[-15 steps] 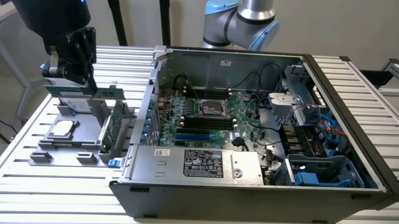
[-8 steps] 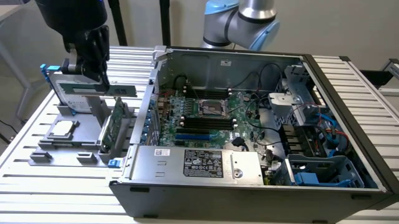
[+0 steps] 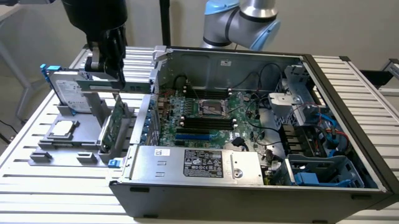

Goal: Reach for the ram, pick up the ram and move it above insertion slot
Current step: 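Pick up the ram and move it above insertion slot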

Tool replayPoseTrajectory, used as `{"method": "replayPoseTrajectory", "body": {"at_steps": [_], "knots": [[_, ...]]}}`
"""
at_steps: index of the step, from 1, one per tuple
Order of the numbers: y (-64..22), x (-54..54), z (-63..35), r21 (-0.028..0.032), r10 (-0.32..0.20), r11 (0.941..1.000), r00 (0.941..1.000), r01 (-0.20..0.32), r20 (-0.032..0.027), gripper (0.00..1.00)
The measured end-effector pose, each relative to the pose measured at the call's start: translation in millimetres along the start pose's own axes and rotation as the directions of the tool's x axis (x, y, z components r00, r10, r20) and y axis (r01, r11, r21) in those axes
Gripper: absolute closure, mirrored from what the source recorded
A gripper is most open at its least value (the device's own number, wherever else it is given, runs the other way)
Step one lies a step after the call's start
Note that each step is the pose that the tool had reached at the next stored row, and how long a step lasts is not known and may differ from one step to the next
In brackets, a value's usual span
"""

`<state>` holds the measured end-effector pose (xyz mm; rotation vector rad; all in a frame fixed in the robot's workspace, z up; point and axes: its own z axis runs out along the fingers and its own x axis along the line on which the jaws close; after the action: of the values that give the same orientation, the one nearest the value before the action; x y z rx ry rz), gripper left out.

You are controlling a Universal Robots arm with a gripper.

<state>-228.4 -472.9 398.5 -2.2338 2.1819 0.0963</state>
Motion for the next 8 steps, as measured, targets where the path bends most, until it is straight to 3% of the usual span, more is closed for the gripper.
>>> {"method": "replayPoseTrajectory", "body": {"at_steps": [8], "knots": [[-27.5, -4.7, -0.6, -0.0004, -0.001, 1.0000, 0.9998, 0.001, 0.0191, 0.87]]}}
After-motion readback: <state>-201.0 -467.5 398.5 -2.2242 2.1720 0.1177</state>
